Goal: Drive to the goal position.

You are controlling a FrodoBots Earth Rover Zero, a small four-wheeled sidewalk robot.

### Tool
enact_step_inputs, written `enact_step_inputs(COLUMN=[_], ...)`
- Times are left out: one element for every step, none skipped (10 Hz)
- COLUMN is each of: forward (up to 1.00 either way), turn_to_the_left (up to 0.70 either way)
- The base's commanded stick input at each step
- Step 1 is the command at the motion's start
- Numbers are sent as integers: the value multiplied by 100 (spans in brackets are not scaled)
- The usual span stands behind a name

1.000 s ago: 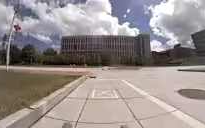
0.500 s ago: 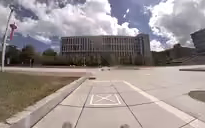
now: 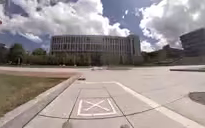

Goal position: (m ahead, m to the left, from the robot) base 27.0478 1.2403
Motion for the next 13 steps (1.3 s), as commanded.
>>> enact_step_inputs(forward=[70, 70, 70, 70, 70, 70, 70, 70, 70, 70, 70, 70, 70], turn_to_the_left=[0, 0, 0, 0, 0, 0, 0, 0, 0, 0, 0, 0, 0])
